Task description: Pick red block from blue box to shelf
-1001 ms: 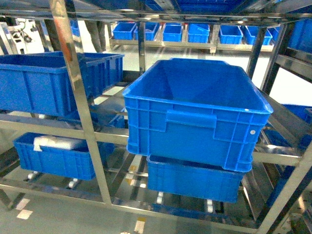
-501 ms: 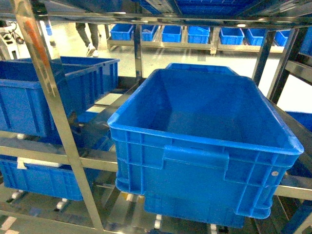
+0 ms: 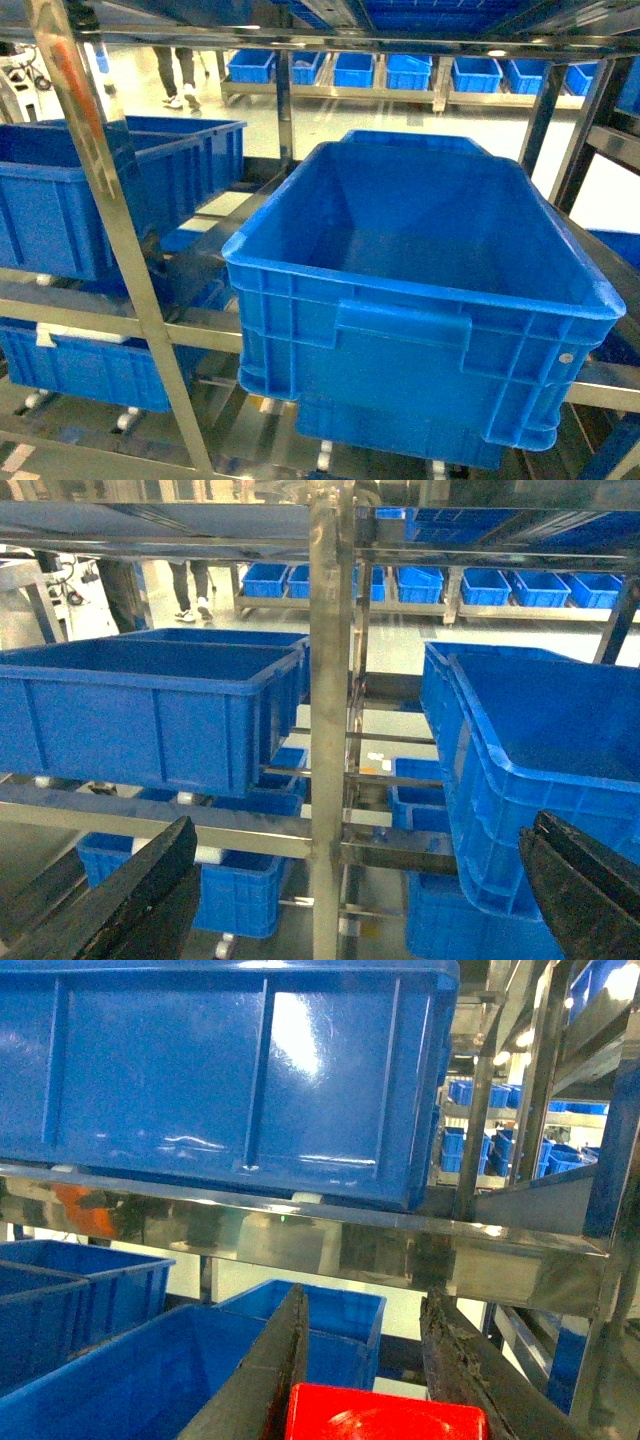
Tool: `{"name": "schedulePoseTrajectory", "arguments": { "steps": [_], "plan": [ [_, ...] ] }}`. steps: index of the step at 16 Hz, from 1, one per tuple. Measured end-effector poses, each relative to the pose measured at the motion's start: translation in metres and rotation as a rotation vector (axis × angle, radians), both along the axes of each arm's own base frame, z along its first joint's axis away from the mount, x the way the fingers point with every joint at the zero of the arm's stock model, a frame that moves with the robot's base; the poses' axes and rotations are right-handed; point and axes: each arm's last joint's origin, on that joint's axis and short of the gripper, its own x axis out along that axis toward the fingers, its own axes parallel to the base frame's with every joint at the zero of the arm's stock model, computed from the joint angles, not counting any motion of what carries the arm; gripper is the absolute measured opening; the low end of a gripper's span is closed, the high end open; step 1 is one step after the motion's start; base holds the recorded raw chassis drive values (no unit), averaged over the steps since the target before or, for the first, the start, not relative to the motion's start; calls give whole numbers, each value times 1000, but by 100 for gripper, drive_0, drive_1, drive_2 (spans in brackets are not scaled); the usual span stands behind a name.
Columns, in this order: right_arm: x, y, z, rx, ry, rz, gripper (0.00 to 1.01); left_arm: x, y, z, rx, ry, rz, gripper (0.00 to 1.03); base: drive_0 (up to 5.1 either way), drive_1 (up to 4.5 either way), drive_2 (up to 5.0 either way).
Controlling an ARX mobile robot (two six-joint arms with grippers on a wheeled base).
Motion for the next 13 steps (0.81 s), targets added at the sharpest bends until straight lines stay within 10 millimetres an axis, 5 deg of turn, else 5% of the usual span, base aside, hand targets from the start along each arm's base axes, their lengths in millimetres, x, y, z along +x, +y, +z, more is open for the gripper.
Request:
{"name": "schedulePoseTrajectory", "arguments": {
  "steps": [13],
  "plan": [
    [0,0,0,0,0,0,28,0,0,0,0,0,0,98,0,0,0]
  ]
}}
